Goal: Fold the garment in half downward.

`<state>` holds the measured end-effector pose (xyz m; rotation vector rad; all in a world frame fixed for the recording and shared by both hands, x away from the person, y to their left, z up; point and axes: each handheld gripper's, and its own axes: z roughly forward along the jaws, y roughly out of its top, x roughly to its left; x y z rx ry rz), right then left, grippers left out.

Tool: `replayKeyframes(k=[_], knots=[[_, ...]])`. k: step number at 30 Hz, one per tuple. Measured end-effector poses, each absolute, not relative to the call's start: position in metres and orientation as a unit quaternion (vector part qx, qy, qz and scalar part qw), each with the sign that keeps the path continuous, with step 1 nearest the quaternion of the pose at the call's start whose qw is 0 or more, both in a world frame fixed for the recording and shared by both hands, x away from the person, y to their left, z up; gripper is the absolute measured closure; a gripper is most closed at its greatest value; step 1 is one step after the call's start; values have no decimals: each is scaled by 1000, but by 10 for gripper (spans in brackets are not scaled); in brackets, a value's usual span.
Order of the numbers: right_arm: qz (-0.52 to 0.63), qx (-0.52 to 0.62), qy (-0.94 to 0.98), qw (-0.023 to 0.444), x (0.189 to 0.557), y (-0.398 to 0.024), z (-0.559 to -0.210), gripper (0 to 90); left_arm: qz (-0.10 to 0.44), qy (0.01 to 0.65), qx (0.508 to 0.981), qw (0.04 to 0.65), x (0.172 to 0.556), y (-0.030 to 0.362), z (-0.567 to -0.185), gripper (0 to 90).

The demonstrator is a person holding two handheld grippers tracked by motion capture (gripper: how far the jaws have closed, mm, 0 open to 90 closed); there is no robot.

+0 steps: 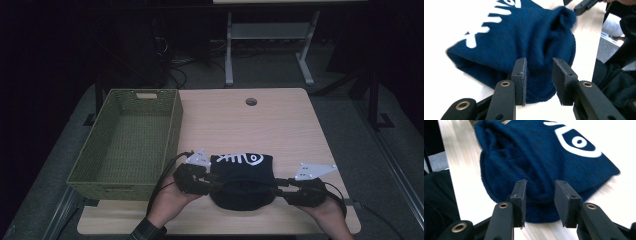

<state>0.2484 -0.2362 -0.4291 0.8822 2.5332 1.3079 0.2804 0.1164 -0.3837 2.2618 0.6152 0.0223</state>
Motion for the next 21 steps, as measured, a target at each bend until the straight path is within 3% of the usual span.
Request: replayKeyframes(k=[7, 14, 21], knots=[[440, 306, 840, 90, 252, -246, -426, 667, 21, 255, 885, 389, 287, 118, -383, 721], [447, 305, 836, 95, 261, -247, -423, 853, 34, 266, 881, 389, 297, 107, -385, 810], [450, 295, 837, 103, 268, -239, -421, 894, 49, 272, 883, 380, 316, 95, -389, 847]])
